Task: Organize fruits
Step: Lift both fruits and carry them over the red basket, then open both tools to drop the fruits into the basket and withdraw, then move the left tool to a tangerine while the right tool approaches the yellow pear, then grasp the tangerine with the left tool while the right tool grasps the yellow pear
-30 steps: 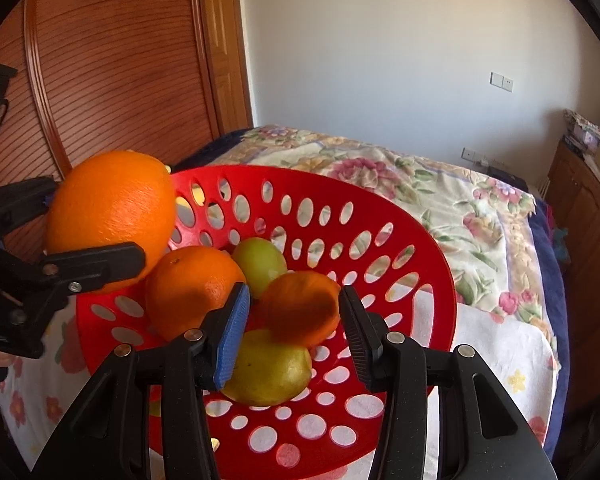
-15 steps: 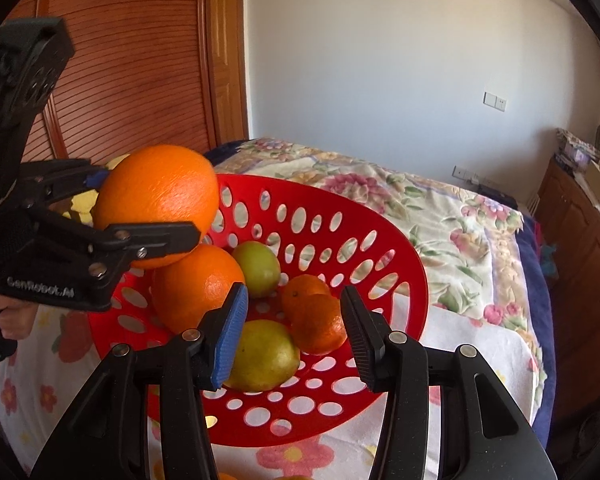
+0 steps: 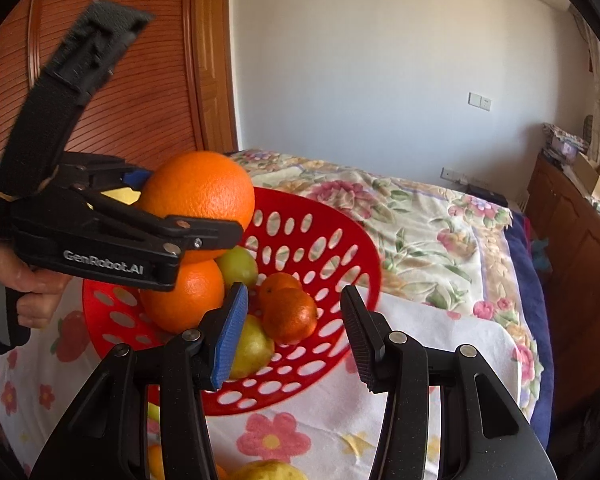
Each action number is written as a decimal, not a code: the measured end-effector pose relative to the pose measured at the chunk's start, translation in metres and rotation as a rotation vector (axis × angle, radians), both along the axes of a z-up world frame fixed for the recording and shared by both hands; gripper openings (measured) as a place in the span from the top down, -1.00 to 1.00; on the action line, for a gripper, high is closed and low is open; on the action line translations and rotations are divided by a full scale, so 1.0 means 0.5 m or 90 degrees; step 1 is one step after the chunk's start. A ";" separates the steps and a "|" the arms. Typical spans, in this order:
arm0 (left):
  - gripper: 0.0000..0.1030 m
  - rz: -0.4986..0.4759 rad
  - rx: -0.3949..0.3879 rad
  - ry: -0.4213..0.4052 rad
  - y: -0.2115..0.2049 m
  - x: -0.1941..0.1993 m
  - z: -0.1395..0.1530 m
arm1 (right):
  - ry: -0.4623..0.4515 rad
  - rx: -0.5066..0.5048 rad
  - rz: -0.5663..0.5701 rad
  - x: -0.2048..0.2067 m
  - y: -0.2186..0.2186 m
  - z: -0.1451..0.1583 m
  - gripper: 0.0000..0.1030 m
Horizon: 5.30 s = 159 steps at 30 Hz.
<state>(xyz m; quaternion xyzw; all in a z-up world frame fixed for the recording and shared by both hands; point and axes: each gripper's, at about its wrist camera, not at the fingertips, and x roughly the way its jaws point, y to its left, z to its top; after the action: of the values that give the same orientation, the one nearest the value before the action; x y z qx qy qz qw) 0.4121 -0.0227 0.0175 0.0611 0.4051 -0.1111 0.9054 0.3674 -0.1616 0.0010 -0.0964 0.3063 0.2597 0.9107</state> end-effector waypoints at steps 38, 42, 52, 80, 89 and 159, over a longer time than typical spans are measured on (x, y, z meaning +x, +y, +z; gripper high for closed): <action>-0.65 0.021 0.035 -0.053 -0.064 -0.020 0.030 | 0.007 0.025 -0.018 -0.082 -0.070 -0.007 -0.05; -0.65 0.006 -0.014 -0.082 -0.053 -0.086 0.062 | 0.005 0.036 -0.025 -0.106 -0.084 0.000 -0.05; -0.65 -0.004 -0.048 -0.118 -0.028 -0.263 0.079 | 0.006 0.036 -0.041 -0.174 -0.104 0.006 -0.05; -0.65 0.020 -0.086 -0.094 0.002 -0.418 -0.114 | 0.053 0.005 -0.064 -0.258 -0.082 -0.087 -0.09; -0.65 0.020 -0.089 -0.089 -0.012 -0.419 -0.155 | 0.078 0.016 -0.077 -0.226 -0.084 -0.108 -0.11; 0.36 -0.076 -0.088 -0.023 -0.014 -0.389 -0.153 | 0.079 -0.007 -0.088 -0.253 -0.101 -0.154 -0.24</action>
<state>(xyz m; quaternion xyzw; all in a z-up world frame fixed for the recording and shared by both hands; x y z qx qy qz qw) 0.2177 -0.0295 -0.0589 0.0242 0.3755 -0.1916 0.9065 0.2411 -0.2122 -0.0762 -0.0636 0.3693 0.2002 0.9053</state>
